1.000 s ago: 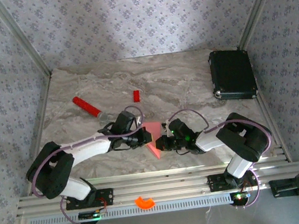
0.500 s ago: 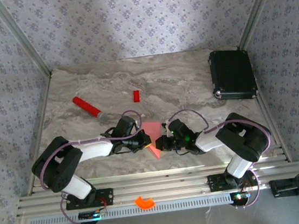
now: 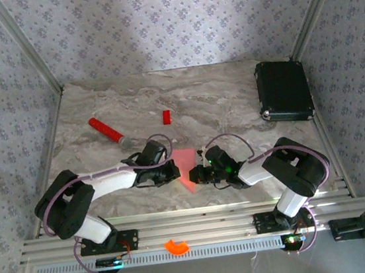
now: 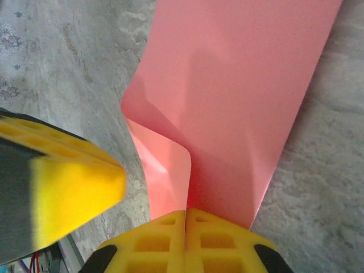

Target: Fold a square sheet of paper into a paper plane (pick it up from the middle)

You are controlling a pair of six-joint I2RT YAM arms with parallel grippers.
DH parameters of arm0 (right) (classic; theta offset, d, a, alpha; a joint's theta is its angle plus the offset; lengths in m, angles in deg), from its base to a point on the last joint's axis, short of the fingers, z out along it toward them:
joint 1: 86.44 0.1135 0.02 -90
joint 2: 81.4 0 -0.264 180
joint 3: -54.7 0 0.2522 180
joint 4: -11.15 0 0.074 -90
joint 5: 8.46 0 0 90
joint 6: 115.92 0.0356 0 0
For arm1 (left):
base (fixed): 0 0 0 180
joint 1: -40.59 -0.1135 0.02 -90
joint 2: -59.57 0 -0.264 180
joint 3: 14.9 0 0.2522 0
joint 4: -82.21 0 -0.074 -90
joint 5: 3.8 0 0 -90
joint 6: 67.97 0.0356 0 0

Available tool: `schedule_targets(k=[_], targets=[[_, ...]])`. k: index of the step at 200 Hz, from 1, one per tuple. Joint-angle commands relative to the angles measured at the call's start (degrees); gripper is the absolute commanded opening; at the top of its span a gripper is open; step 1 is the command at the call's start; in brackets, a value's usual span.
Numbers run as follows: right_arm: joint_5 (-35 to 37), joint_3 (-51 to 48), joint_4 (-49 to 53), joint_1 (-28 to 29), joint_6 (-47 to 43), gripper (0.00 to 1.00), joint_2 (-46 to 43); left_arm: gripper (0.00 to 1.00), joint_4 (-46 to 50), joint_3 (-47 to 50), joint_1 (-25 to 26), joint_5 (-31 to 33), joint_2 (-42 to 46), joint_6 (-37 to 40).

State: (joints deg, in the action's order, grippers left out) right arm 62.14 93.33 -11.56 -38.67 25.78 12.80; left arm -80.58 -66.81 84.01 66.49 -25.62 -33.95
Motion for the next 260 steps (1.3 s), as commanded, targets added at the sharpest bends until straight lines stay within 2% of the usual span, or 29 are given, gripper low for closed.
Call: schedule_targets(k=[1,32,83,101,117,140,165,175,190,206,235,260], targets=[[2.2,-1.0,3.1,1.3,0.8,0.01,3.2,0.07,1.5,-3.6,0.2,-1.3,0.8,2.0],[1.7,-0.7,2.7,1.3,1.0,0.03,3.2,0.05,0.7,-3.6,0.2,-1.7,-3.6,1.8],[0.4,0.4,2.1,1.1,1.7,0.06,2.6,0.03,-2.6,3.3,0.3,0.2,-7.2,0.7],[-1.2,1.0,1.2,0.7,2.8,0.12,1.6,0.02,-2.2,4.5,0.4,1.0,-7.9,1.3],[-2.1,1.9,1.7,0.1,3.5,0.22,-1.5,0.01,-2.0,5.3,0.4,1.7,-8.1,1.5],[2.1,3.7,12.3,-1.0,1.7,0.34,-9.0,0.01,-2.1,5.1,0.4,1.6,-8.6,1.9],[8.1,4.9,25.6,-2.1,-1.9,0.40,-17.3,0.00,-2.0,4.2,0.5,1.3,-9.3,2.1],[8.5,5.0,27.9,-2.1,-2.8,0.42,-19.3,0.00,-2.0,4.1,0.6,1.2,-9.4,2.2],[7.3,5.3,29.8,-1.7,-3.8,0.41,-21.3,0.00,-1.7,3.7,0.6,1.2,-9.5,2.3],[4.9,5.8,30.2,-0.6,-3.6,0.35,-21.0,0.00,-1.4,3.5,0.7,1.3,-9.3,2.5],[3.4,9.3,29.0,3.9,-3.8,0.20,-15.5,0.00,-1.1,3.4,0.7,1.3,-9.0,2.5],[4.0,12.7,29.2,6.2,-3.9,0.12,-10.2,0.00,-0.3,3.0,0.6,1.4,-8.4,2.8]])
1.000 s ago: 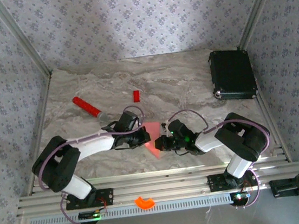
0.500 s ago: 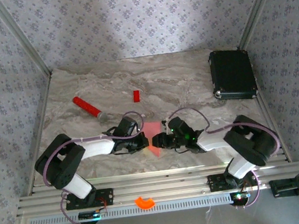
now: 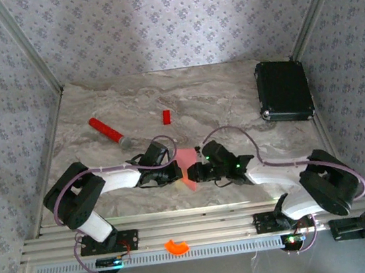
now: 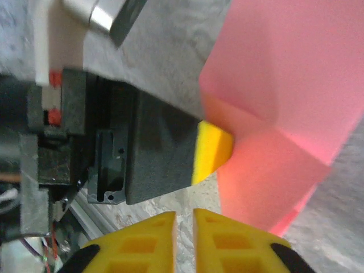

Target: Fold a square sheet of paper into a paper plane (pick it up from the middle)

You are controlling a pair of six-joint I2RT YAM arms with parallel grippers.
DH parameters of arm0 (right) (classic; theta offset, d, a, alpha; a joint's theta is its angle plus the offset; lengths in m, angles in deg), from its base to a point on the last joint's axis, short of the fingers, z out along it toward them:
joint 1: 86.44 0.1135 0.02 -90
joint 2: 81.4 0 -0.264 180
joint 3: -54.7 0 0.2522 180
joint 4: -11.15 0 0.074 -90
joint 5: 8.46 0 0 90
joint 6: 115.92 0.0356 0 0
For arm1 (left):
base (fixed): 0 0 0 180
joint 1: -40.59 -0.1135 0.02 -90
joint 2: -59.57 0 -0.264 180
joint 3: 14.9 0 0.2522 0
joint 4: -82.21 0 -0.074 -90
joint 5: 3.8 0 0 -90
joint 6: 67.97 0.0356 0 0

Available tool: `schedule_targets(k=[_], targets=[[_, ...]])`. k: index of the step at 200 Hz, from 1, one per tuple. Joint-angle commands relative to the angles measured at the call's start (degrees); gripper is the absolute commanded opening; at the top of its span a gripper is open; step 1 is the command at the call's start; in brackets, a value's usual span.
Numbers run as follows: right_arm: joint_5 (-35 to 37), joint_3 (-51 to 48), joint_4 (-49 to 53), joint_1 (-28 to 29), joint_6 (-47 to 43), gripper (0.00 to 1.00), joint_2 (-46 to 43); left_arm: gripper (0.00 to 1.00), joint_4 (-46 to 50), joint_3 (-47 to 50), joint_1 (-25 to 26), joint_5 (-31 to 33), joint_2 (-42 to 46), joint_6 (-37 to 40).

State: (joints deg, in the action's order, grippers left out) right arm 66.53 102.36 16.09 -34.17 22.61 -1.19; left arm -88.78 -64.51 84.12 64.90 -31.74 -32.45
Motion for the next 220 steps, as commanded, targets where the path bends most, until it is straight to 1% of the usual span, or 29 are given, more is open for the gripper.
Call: schedule_targets(k=[1,12,27,45,78,102,128,150,187,220], targets=[[-0.4,3.7,1.5,1.7,-0.7,0.12,3.9,0.00,7.9,0.7,0.5,3.0,-2.3,1.3],[-0.4,4.6,1.5,2.1,-0.7,0.10,6.0,0.00,8.6,0.0,0.6,3.0,-2.3,1.8],[0.7,5.2,4.9,2.1,-0.3,0.09,7.8,0.00,9.1,-0.4,0.5,3.2,-2.4,2.2],[0.8,2.7,4.8,2.0,0.7,0.08,8.3,0.00,9.0,-0.5,0.5,3.2,-2.6,2.3],[1.1,-7.0,-0.9,2.6,5.5,0.08,4.0,0.00,8.0,-0.2,0.6,2.6,-3.3,2.2],[2.1,-10.7,-2.7,2.5,7.6,0.08,-0.7,0.00,7.8,-0.2,0.6,2.5,-3.5,2.2],[2.8,-8.2,-1.5,2.5,7.4,0.08,-3.9,0.00,7.8,-0.2,0.6,2.4,-3.4,2.2],[3.5,-4.9,-0.7,2.6,6.8,0.08,-4.3,0.00,7.9,-0.3,0.5,2.3,-3.0,2.0],[5.9,-2.4,-1.4,2.4,7.0,0.08,-1.9,0.00,8.4,-0.4,0.5,2.7,-2.1,1.9],[1.8,0.2,-4.1,2.8,6.3,0.07,3.3,0.00,8.5,-0.2,0.5,2.9,-1.9,1.9]])
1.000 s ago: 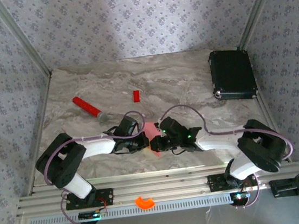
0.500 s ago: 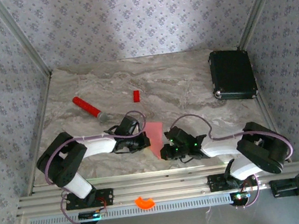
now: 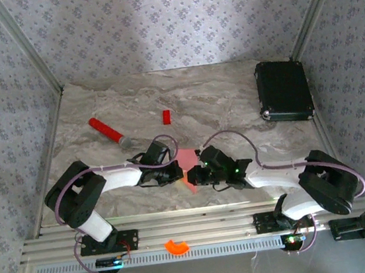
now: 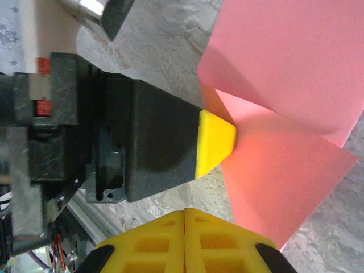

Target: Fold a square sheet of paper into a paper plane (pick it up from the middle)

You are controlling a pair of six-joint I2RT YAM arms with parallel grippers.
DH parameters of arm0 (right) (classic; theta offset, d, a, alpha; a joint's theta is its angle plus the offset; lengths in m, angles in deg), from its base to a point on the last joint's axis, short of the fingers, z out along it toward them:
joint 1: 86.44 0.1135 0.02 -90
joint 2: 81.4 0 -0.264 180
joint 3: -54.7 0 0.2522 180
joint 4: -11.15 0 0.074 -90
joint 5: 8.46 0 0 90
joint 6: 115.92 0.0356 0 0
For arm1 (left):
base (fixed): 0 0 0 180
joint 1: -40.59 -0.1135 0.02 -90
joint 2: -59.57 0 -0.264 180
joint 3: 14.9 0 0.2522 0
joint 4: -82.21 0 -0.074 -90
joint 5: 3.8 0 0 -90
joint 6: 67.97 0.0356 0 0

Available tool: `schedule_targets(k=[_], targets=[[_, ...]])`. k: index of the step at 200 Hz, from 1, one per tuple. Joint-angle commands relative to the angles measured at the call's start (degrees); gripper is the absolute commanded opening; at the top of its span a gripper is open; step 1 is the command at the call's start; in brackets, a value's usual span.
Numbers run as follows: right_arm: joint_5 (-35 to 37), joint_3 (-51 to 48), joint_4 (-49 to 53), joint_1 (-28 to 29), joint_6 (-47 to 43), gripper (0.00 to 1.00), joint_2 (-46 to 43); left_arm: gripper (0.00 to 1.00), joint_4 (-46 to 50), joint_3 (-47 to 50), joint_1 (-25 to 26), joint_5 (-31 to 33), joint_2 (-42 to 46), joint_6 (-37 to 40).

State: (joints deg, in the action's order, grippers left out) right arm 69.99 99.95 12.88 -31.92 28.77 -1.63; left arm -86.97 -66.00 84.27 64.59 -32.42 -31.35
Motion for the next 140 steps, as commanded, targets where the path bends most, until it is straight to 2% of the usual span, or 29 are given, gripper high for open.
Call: schedule_targets(k=[1,35,61,109,140], targets=[[-1.7,2.8,-0.9,0.5,0.2,0.07,3.8,0.00,6.7,1.3,0.4,3.2,-1.2,0.8],[-1.5,3.9,1.2,1.2,1.0,0.05,10.2,0.00,6.6,1.2,0.4,3.2,-1.2,1.0],[-1.8,-0.7,-1.3,2.0,3.5,0.04,12.5,0.00,7.1,0.9,0.3,3.2,-1.2,1.4],[-0.5,-9.3,-5.2,7.1,7.6,0.04,7.9,0.00,7.9,1.1,0.0,4.4,-1.0,1.7],[-0.9,-13.9,-9.1,7.4,9.7,0.04,4.3,0.00,7.6,1.3,0.0,4.3,-0.8,1.6]])
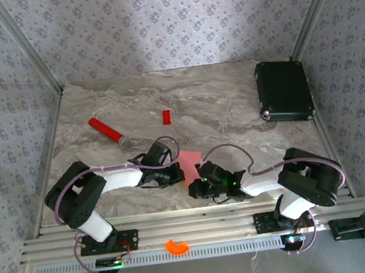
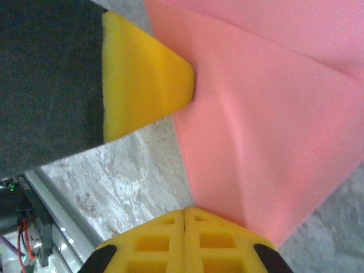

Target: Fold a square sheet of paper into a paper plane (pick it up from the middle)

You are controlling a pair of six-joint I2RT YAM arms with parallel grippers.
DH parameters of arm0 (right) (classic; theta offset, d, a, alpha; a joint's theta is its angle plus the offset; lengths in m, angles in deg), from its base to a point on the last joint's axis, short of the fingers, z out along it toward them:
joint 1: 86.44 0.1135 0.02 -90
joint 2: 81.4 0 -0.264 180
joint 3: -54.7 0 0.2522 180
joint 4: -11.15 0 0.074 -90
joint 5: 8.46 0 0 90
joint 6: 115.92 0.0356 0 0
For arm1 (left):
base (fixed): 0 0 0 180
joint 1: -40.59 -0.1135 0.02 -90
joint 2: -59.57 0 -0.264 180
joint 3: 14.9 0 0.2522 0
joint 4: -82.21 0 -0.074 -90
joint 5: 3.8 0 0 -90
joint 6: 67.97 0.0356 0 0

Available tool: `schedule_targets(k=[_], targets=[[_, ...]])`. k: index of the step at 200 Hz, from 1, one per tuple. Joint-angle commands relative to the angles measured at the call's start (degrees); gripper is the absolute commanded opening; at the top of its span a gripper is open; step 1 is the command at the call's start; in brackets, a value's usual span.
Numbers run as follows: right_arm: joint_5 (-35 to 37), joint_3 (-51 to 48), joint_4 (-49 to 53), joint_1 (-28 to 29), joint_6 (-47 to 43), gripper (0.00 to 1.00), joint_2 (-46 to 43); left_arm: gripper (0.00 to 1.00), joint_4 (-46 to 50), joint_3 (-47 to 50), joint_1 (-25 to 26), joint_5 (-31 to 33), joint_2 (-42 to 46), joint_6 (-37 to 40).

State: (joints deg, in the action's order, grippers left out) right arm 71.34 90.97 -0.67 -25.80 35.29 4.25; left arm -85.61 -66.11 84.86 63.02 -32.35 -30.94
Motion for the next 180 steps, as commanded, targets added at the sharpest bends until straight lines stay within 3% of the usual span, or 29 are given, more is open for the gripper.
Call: schedule_targets(k=[1,62,93,129,180], targets=[[-2.2,-5.1,4.4,1.2,3.3,0.04,-1.8,0.00,6.2,1.4,-0.6,5.8,-0.8,1.2],[0.2,1.4,16.3,-1.6,-1.7,0.05,-15.0,0.00,5.2,1.9,-0.6,5.2,-0.8,0.6],[-2.8,6.4,14.6,-6.3,-3.4,0.05,-10.0,0.00,5.1,1.5,-0.6,5.1,-0.9,0.2],[-6.5,10.5,14.0,-5.5,-4.6,0.05,-0.9,0.00,6.0,0.5,-0.6,5.2,-0.8,0.5],[-6.0,0.6,8.6,-0.7,0.7,0.05,1.0,0.00,6.2,0.6,-0.6,5.7,-0.3,0.6]])
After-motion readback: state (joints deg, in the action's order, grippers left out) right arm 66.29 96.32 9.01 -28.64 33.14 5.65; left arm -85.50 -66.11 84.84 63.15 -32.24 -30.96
